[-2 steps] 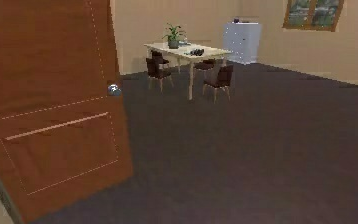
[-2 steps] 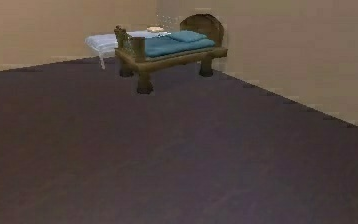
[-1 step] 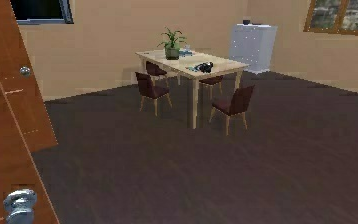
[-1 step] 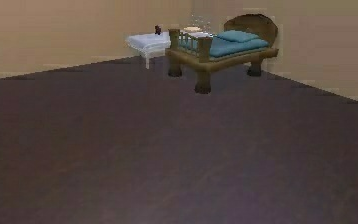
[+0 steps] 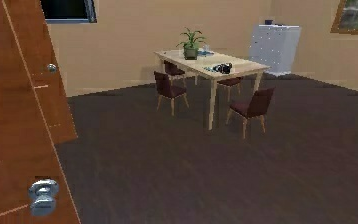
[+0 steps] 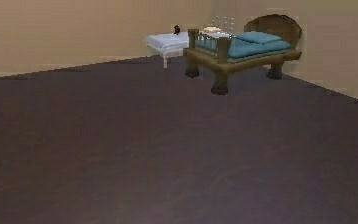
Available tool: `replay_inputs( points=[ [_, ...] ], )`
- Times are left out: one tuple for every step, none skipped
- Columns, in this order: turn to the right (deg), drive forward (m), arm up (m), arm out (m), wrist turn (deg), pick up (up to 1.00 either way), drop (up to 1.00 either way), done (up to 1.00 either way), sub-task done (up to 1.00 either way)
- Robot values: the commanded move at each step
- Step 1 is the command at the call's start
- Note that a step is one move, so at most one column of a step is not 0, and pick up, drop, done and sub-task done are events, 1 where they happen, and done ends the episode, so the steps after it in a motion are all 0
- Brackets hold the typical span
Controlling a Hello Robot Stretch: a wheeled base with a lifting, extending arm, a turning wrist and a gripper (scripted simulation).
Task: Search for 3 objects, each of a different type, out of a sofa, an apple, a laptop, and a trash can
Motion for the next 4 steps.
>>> replay_inputs(
  points=[
    [0.0,0.55,0.0,0.0,0.0,0.0,0.0,0.0,0.0],
    [-30.0,0.0,0.0,0.0,0.0,0.0,0.0,0.0,0.0],
    [0.0,0.5,0.0,0.0,0.0,0.0,0.0,0.0,0.0],
    [-15.0,0.0,0.0,0.0,0.0,0.0,0.0,0.0,0.0]
  ],
)
